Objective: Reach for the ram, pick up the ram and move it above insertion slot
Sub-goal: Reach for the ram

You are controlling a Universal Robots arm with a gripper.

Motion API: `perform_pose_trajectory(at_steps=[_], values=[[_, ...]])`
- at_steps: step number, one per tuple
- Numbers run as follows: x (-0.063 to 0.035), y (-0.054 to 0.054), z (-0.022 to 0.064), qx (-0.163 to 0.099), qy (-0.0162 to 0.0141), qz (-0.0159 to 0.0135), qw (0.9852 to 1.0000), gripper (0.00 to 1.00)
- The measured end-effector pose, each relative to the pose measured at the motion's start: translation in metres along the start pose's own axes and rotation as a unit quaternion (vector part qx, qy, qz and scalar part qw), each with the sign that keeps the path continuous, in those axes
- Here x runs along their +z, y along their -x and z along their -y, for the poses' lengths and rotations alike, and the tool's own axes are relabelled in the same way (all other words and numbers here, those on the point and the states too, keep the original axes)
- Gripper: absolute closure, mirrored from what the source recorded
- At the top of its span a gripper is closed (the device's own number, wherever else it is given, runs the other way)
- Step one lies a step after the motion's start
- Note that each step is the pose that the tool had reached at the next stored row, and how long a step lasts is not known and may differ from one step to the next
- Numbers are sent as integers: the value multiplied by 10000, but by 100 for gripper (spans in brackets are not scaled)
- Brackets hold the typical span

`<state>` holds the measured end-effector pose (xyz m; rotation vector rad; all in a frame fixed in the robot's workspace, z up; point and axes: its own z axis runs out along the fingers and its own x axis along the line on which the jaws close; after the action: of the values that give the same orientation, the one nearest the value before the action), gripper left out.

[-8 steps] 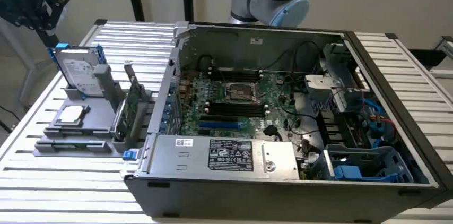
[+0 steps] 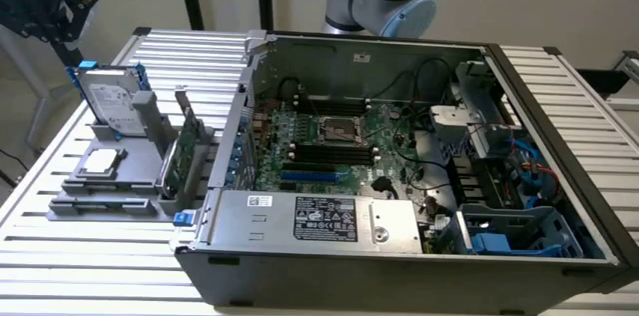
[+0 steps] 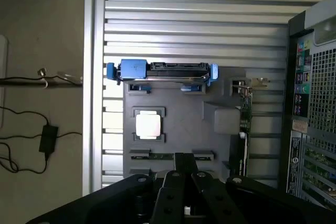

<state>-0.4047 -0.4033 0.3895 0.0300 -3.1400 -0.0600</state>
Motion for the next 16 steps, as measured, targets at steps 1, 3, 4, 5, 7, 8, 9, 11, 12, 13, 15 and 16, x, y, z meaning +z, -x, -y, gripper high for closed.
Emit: perform_pose_trajectory(at_steps=[1,3,4,5,7,8,9,11,12,13,15,16], values=[[0,0,0,0,0,0,10000,89],[-3,0,6,-1,-1,-2,10000,89],[-4,3,18,-3,-1,-2,10000,89],[-1,9,33,-9,0,0,10000,89],[-1,21,67,-21,0,-1,10000,89],[2,27,87,-24,0,-1,10000,89],[8,33,109,-27,0,0,10000,89],[27,39,174,-30,0,-1,10000,89],[42,39,216,-30,0,-1,10000,89],[58,39,262,-29,0,-1,10000,89],[90,38,352,-30,0,-1,10000,89],[107,38,398,-30,0,-1,10000,89]])
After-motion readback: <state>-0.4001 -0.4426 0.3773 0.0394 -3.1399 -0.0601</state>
